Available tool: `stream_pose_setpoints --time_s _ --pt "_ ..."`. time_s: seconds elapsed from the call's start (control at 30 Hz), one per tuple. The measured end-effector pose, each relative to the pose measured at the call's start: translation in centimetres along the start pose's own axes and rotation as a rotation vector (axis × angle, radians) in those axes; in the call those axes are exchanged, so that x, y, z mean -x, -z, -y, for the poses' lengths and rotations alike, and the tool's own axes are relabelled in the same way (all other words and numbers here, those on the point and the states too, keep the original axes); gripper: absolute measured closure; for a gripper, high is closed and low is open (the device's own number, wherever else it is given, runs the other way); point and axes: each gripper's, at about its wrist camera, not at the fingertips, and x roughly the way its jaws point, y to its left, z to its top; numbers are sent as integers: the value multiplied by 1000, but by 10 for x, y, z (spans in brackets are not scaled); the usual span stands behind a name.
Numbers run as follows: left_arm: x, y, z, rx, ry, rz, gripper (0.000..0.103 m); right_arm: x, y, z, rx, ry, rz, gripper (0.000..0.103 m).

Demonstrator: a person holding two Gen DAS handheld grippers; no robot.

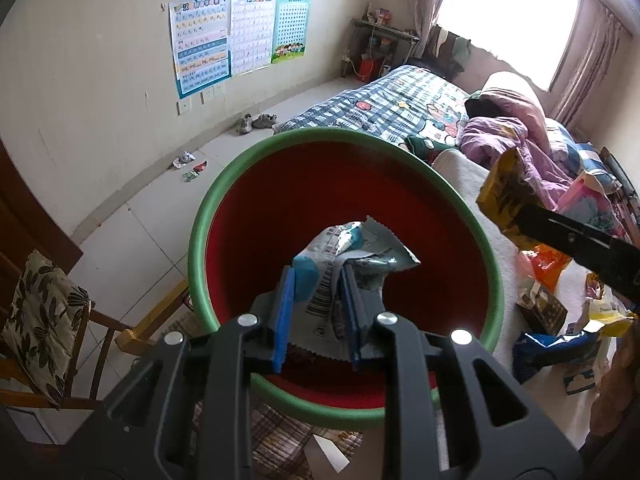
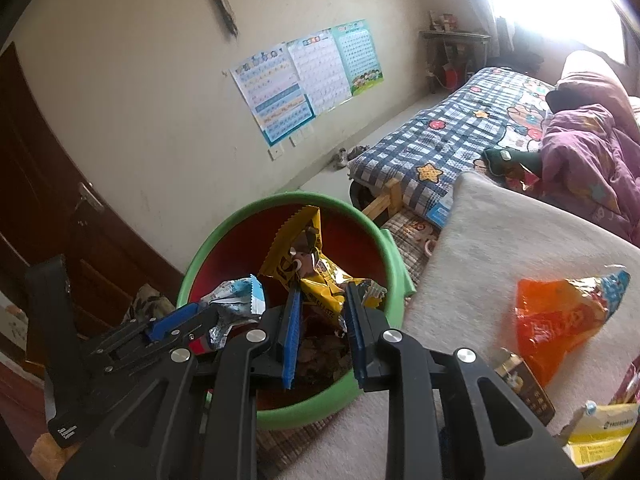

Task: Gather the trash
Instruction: 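Open both grippers over the red bin to drop the bag and wrapper, then move both grippers back over the table toward the remaining trash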

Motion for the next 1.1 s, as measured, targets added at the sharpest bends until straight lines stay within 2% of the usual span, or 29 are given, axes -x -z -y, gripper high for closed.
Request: stream_pose_setpoints --time_s 0.37,0.47,0.5,0.53,0.63,0.7,0.93,1.1 --pt "-8 -1 -4 11 4 -15 79 -14 1 -7 26 10 -28 80" --pt "-9 -2 -4 12 2 -20 66 -15 0 -6 21 12 -28 77" --pt "-9 -3 -3 14 2 -19 54 -16 0 -6 21 9 -29 76" --pt "-8 -3 -4 19 4 -12 49 -16 0 -6 20 6 -30 72" --pt "-6 -2 -3 21 -6 -1 42 -15 0 -5 16 1 -16 55" --pt "-4 -2 -3 20 -14 5 38 -13 -1 -5 17 -1 -6 52" --pt "8 1 -2 34 -7 30 37 16 2 -3 36 14 41 52" --pt "22 7 17 12 11 50 37 53 18 13 19 35 90 52"
